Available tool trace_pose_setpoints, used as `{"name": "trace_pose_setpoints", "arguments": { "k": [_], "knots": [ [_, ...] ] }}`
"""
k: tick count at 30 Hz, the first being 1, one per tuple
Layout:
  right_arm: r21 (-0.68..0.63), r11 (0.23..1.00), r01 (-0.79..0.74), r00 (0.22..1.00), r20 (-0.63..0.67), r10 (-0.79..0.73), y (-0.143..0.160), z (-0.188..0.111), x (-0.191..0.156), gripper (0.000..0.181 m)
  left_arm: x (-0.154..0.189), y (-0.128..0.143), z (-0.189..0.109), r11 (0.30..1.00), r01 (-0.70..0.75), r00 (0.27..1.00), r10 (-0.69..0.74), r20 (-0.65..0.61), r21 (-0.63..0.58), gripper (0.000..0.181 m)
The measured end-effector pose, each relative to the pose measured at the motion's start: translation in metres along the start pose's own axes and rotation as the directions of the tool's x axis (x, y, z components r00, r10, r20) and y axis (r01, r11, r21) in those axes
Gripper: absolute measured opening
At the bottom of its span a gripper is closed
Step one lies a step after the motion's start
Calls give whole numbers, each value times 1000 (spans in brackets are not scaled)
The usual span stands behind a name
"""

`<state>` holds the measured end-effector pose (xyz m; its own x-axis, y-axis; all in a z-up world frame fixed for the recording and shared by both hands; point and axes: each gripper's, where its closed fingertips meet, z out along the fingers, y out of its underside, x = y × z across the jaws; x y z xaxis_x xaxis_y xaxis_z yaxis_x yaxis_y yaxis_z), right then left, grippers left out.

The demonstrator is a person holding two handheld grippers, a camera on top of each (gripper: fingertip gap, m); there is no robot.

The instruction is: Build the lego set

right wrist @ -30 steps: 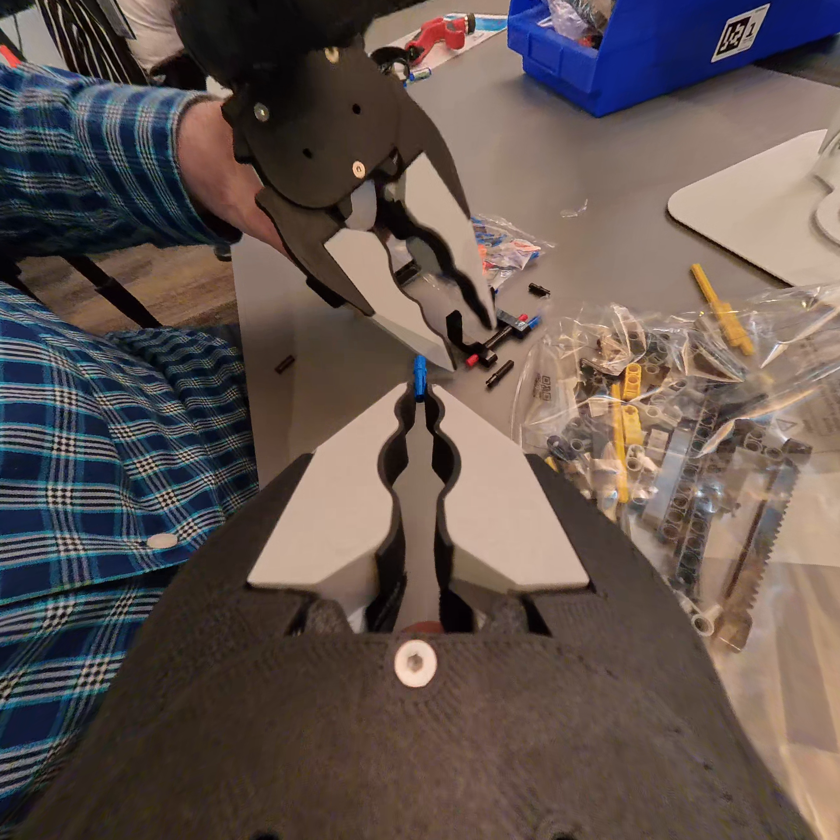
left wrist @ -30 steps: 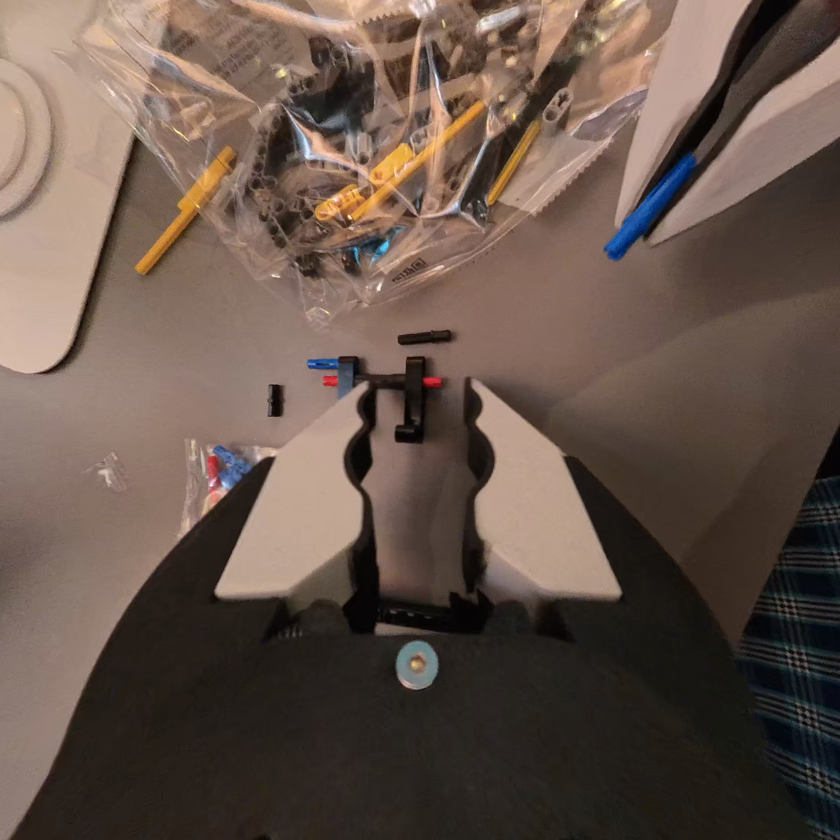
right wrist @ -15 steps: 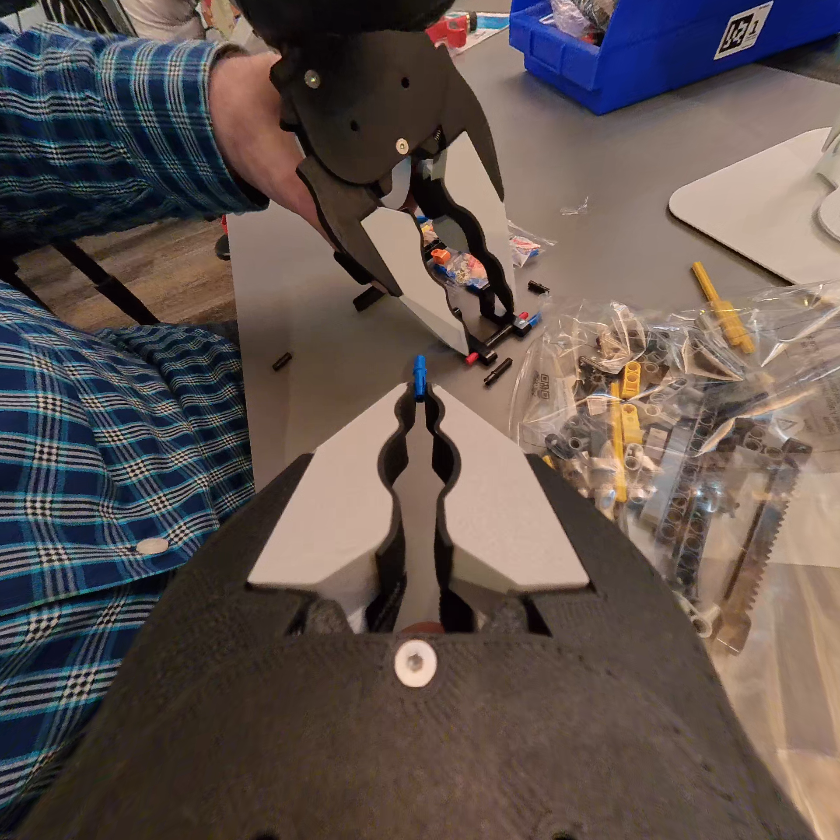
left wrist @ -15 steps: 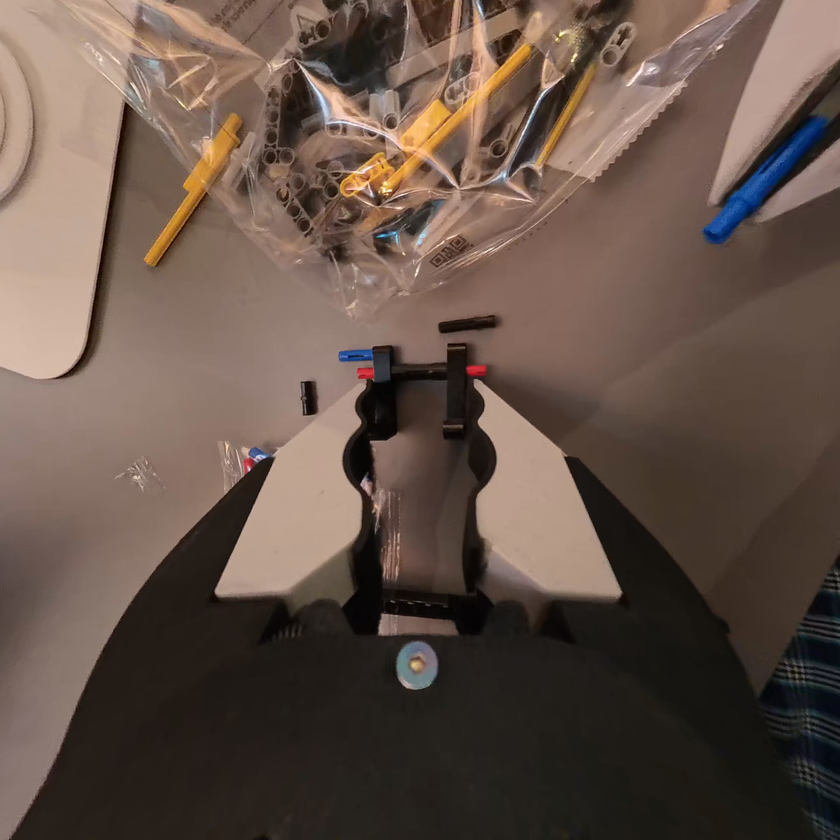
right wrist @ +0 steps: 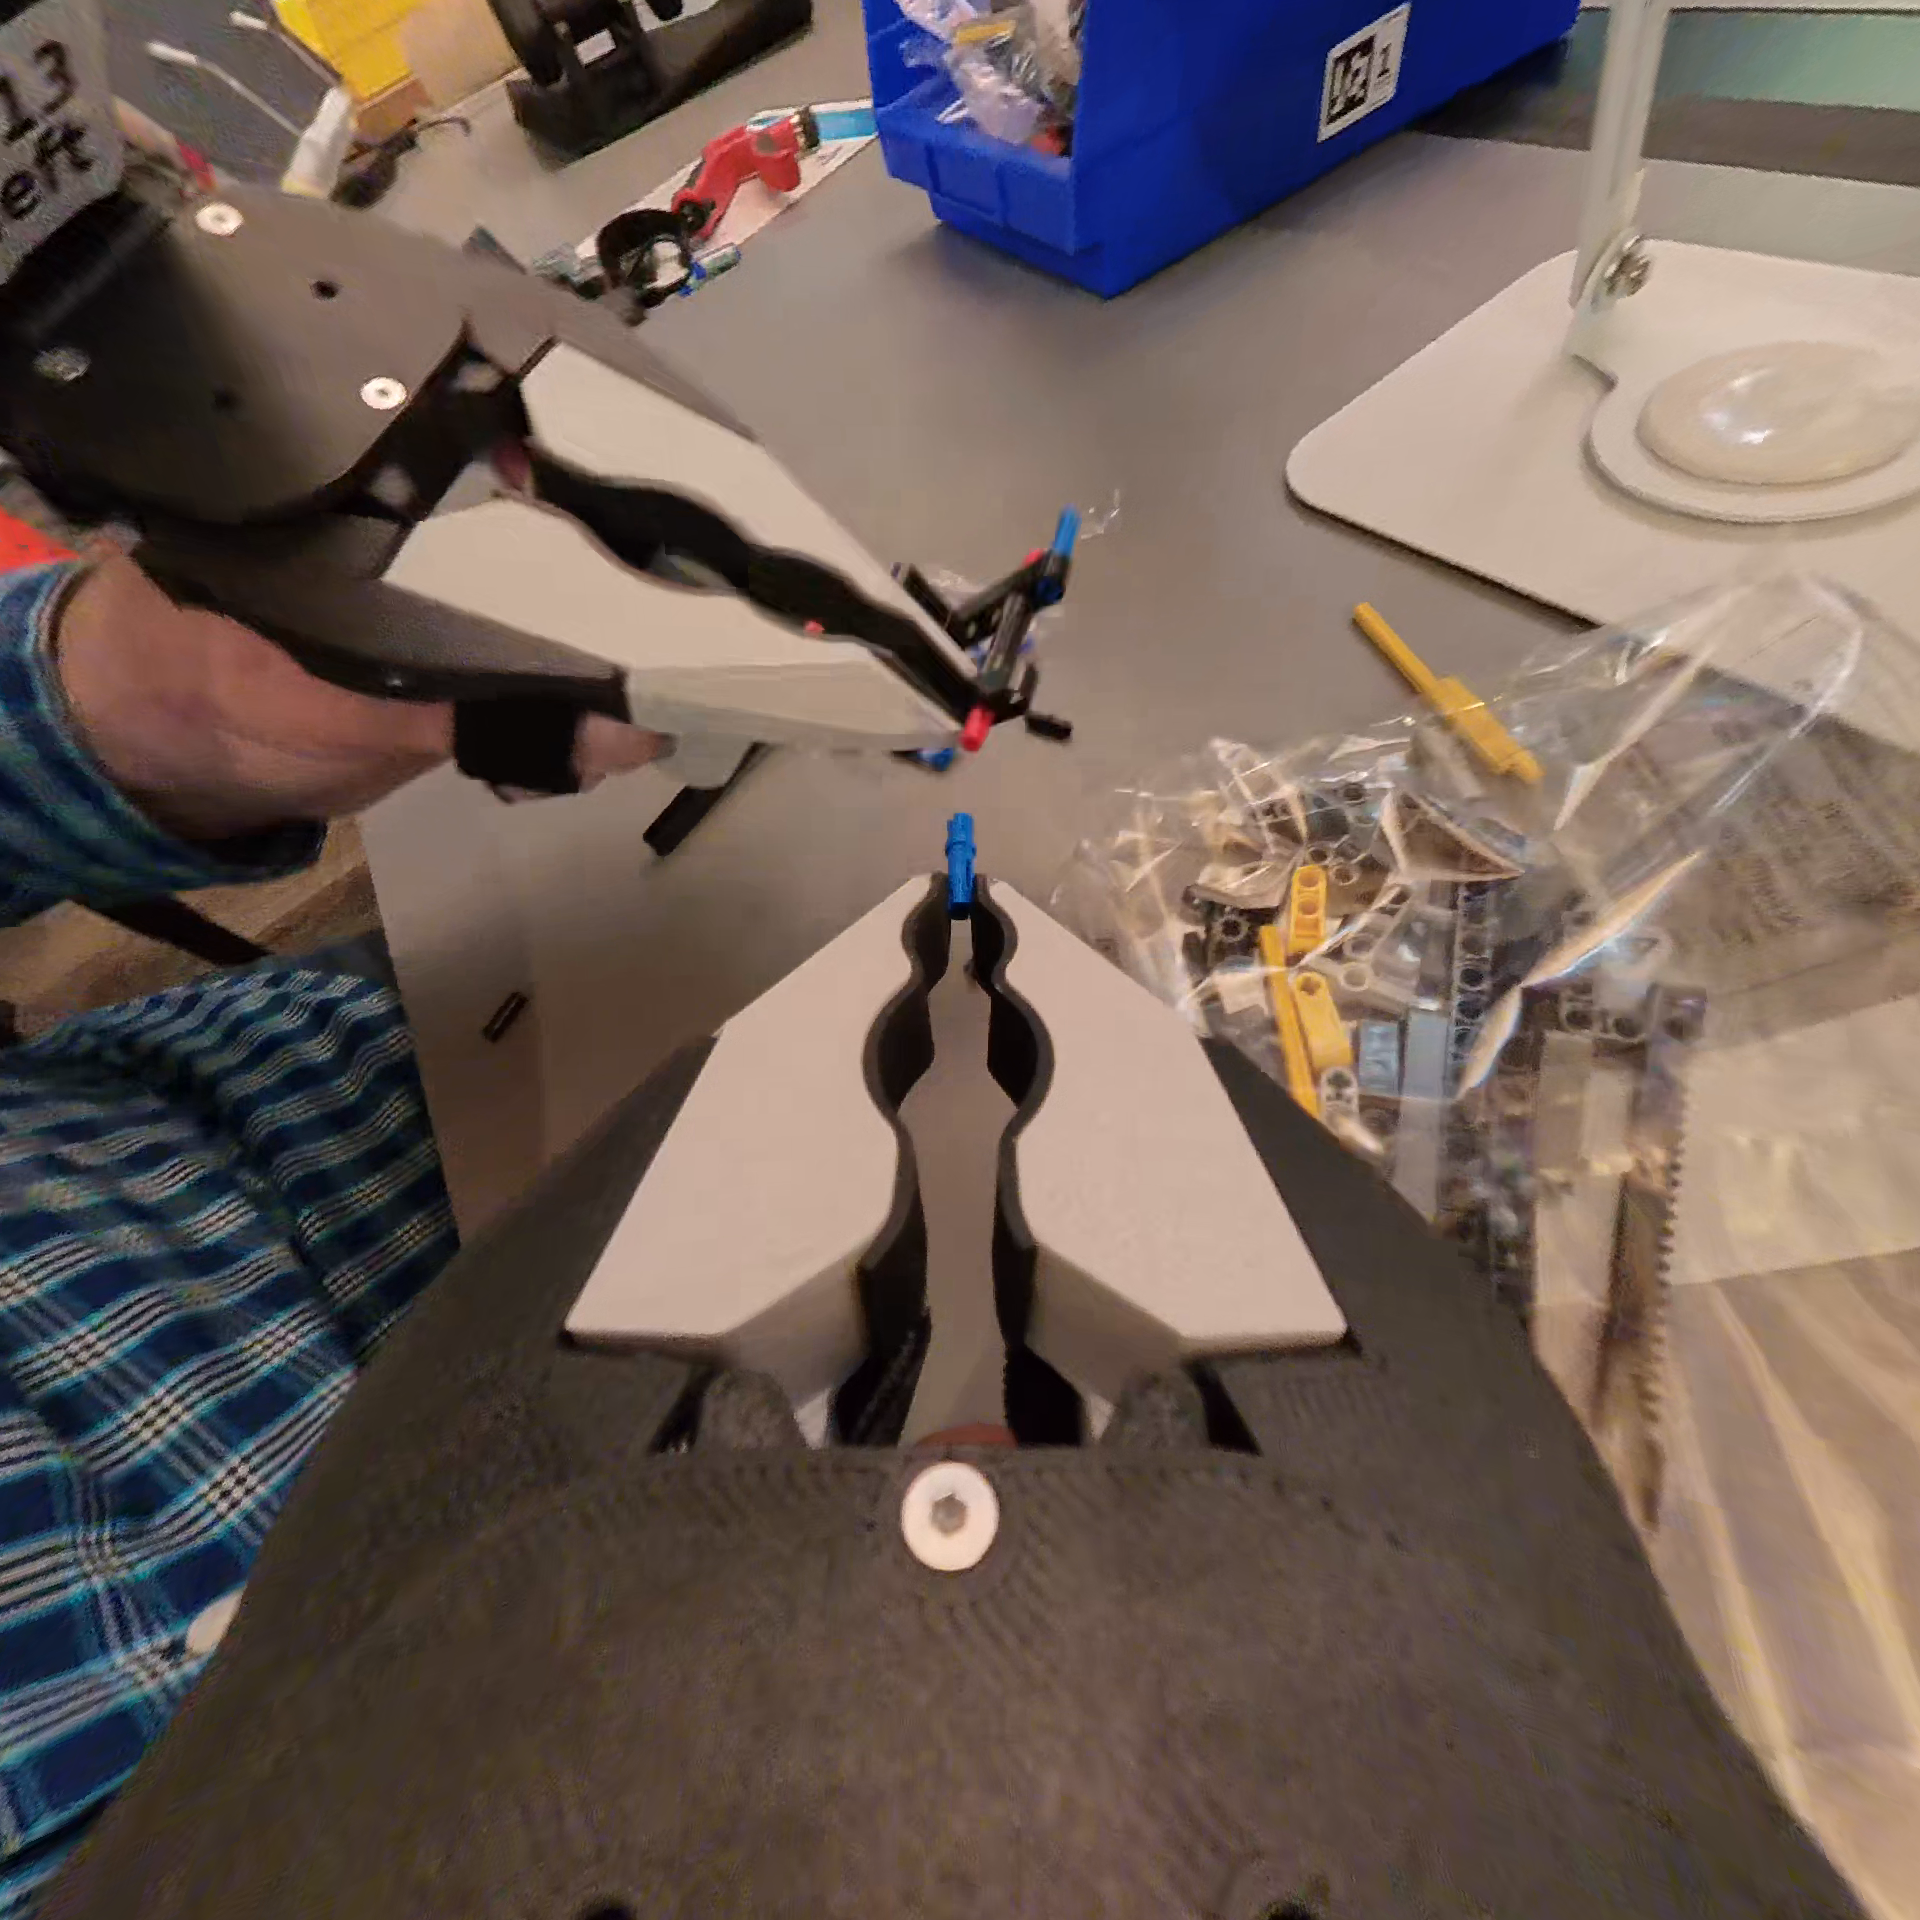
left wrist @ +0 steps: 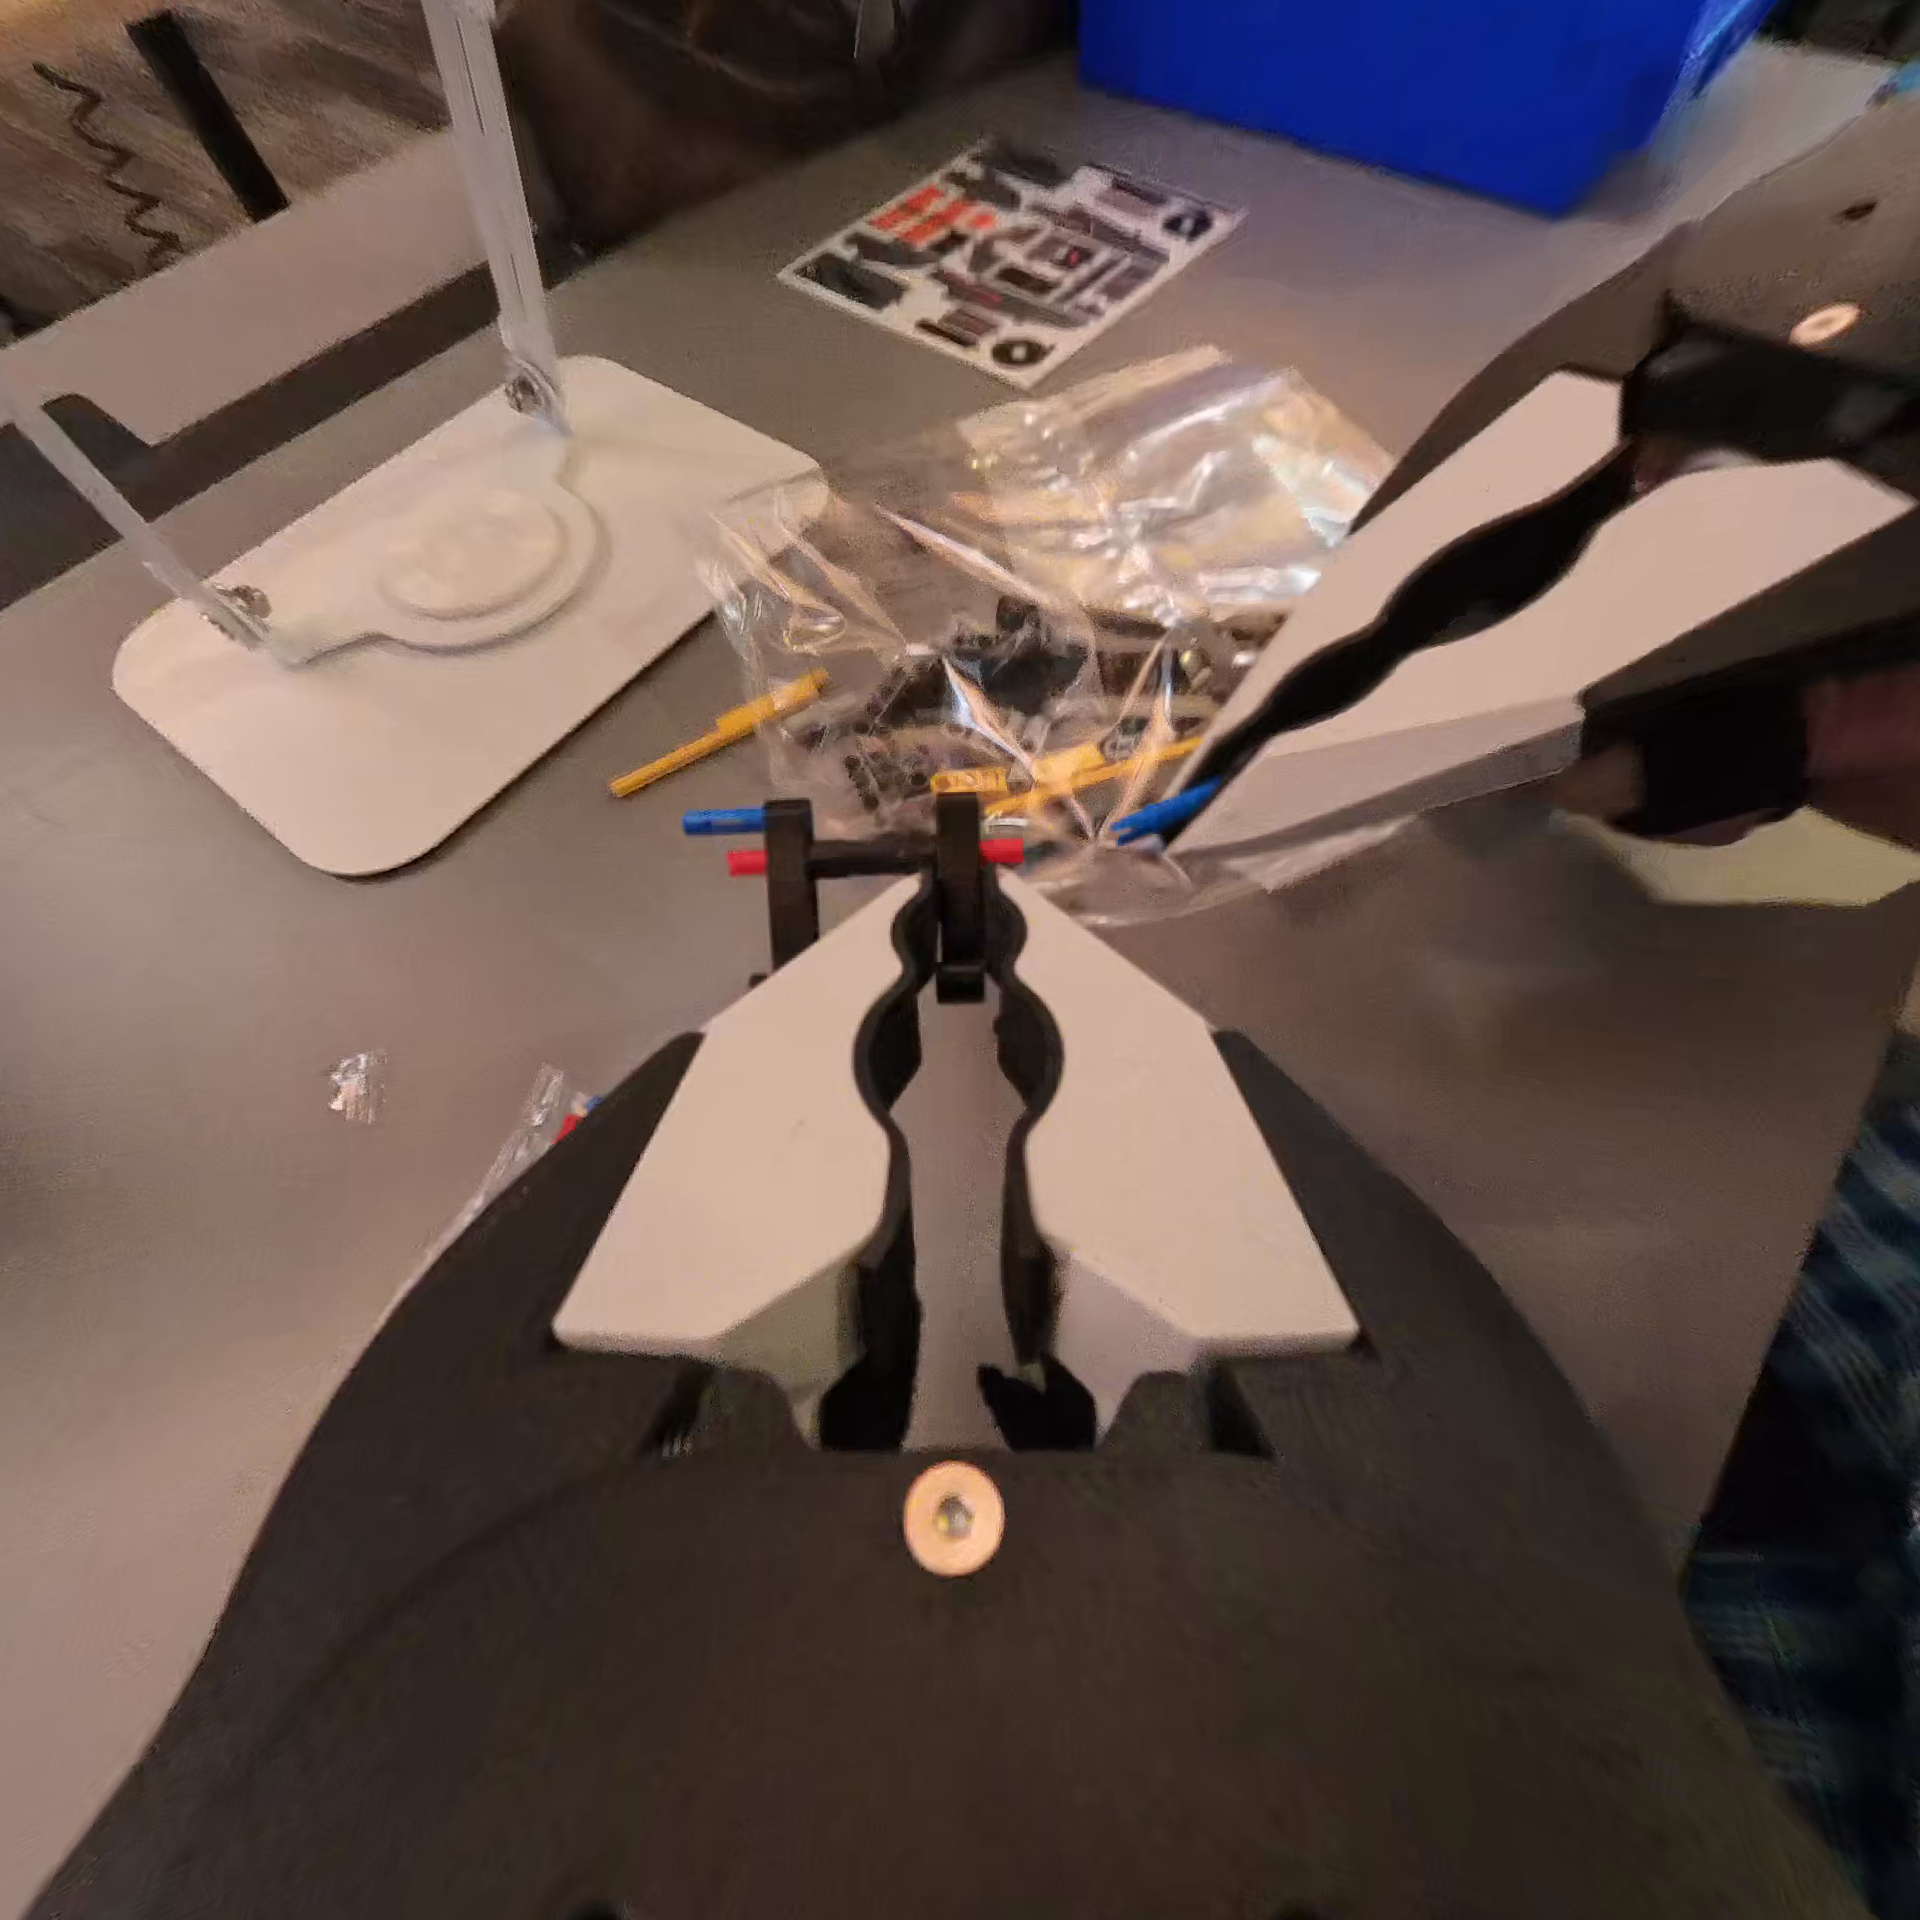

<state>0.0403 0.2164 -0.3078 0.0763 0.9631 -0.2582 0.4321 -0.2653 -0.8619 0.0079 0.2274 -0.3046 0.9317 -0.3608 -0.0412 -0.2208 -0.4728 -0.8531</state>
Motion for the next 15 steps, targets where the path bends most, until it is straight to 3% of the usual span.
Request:
{"name": "trace_pose_setpoints", "arguments": {
  "k": [2, 15],
  "knots": [
    [8, 1000, 6, 1000, -7, -6, -6, 1, 1, 1, -1, -4, 0, 999, 35, 999, -35, 15, 32, 4],
    [-49, 998, 32, 999, -27, -33, 3, 4, 8, 1, 3, 19, 1, 998, 50, 999, -50, 4, -45, 0]
  ]
}}
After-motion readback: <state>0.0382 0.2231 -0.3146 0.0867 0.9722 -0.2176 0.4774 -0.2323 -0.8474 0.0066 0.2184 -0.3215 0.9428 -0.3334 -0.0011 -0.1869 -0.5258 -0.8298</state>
